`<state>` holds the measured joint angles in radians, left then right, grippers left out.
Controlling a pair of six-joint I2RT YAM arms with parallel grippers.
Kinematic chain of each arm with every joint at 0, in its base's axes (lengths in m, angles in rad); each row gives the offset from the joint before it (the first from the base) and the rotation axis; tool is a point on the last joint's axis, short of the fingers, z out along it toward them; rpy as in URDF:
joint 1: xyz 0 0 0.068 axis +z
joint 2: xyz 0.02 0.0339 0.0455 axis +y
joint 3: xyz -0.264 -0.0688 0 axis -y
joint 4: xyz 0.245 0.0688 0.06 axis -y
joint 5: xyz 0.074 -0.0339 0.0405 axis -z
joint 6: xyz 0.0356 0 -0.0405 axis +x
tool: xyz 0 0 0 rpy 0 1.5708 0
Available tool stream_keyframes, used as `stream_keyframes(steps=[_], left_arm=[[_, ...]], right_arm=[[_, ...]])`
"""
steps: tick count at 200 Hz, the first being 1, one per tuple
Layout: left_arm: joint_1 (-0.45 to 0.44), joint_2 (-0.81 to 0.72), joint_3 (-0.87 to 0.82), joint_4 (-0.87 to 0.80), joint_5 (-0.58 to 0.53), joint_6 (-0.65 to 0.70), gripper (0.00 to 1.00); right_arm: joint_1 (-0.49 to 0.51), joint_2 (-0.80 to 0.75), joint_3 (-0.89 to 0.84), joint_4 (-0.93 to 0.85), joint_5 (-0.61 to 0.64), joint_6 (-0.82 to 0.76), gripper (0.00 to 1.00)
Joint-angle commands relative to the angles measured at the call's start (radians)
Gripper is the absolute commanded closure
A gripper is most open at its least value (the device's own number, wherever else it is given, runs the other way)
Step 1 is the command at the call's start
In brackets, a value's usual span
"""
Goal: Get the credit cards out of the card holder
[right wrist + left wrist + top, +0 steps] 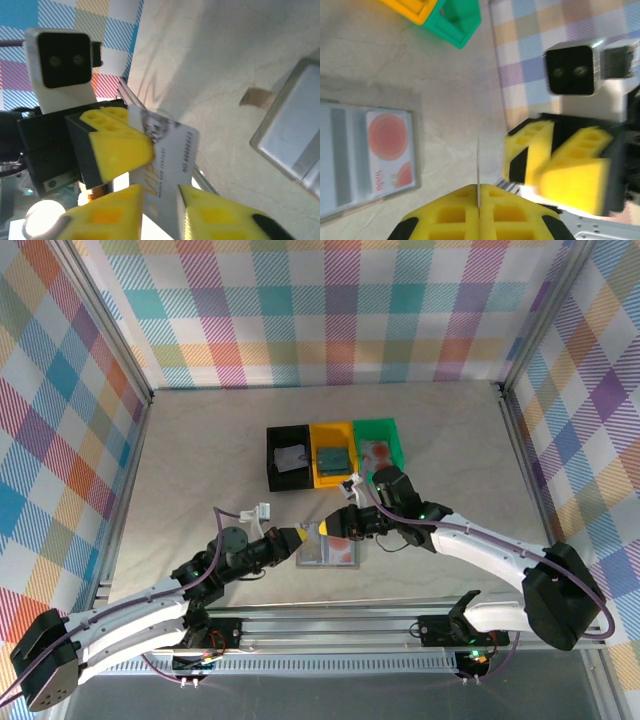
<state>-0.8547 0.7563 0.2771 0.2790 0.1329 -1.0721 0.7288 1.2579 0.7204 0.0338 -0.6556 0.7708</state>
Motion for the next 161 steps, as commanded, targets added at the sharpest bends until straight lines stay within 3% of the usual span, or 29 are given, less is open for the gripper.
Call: stream_keyframes(steps=[1, 52, 80, 122, 161], left_arm=[[0.064, 0.004, 0.114, -0.254, 0.197, 0.124, 1.0], [0.109, 0.112, 0.363, -0.631, 0.493, 0.359, 1.0], [0.108, 0.163, 0.457, -0.82, 0.563, 0.484, 1.0], [0.11, 0.211, 0.544, -0.925, 0.582, 0.571, 1.0], [0.113, 0.235, 0.562, -0.877, 0.639, 0.573, 1.0]], right_arm=[[-0.03, -0.041, 0.054, -0.119, -0.013, -0.111, 0.6], [-0.049, 0.002, 0.056, -0.107, -0.198, -0.224, 0.46], [-0.04, -0.005, 0.037, -0.083, -0.263, -0.276, 0.43], [0.003, -0.002, 0.017, -0.051, -0.322, -0.317, 0.42], [0.041, -0.007, -0.006, -0.034, -0.331, -0.339, 0.43]])
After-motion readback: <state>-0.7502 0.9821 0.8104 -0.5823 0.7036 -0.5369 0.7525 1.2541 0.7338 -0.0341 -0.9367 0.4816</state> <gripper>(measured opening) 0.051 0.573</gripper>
